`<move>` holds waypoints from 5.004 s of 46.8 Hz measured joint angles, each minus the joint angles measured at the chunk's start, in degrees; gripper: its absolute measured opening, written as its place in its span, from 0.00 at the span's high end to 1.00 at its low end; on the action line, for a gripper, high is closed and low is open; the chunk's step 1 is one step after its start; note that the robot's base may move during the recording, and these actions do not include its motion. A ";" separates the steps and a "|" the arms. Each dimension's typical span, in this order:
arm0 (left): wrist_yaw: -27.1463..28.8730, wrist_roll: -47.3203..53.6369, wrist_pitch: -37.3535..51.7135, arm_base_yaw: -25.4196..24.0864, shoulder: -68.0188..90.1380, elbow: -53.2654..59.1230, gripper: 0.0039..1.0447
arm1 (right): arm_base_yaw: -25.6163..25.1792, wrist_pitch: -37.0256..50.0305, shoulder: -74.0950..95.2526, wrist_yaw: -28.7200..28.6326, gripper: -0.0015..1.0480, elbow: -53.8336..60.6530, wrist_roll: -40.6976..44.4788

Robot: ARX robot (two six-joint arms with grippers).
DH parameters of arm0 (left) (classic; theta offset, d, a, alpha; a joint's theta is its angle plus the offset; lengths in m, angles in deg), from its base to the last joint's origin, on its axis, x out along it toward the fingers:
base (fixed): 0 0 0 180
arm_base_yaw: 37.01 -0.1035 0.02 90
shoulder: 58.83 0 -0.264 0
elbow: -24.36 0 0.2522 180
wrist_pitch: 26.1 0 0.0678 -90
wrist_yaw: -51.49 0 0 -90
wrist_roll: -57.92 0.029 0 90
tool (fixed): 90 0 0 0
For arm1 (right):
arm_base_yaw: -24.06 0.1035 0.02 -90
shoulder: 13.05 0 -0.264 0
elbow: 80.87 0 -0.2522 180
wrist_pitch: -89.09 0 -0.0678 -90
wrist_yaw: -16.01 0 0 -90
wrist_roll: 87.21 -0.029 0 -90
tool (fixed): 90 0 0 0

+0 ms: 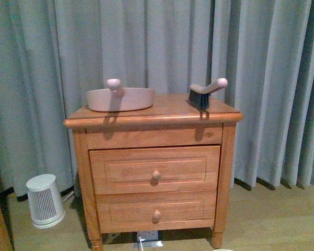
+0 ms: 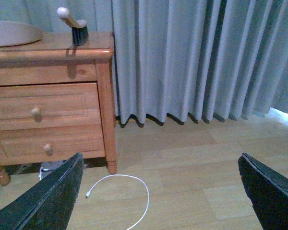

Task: Clean up trash

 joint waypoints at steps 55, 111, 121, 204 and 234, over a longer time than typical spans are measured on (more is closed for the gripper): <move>0.00 0.00 0.00 0.00 -0.07 0.00 0.07 | 0.00 -0.07 0.00 0.02 0.07 0.00 0.00; 14.88 -10.67 -19.78 24.70 95.67 -80.46 0.07 | 0.00 -0.07 0.00 0.02 0.07 0.00 0.00; 14.60 -13.88 -19.71 25.92 100.08 -80.41 0.07 | 0.00 -0.07 0.02 0.00 0.07 0.00 0.00; 15.02 -9.88 -9.18 23.71 108.83 -70.42 0.44 | 0.00 -0.07 0.00 0.00 0.07 0.00 0.00; 16.76 -7.72 -3.58 23.67 106.71 -67.36 0.74 | 0.00 -0.07 0.02 0.00 0.07 0.00 0.00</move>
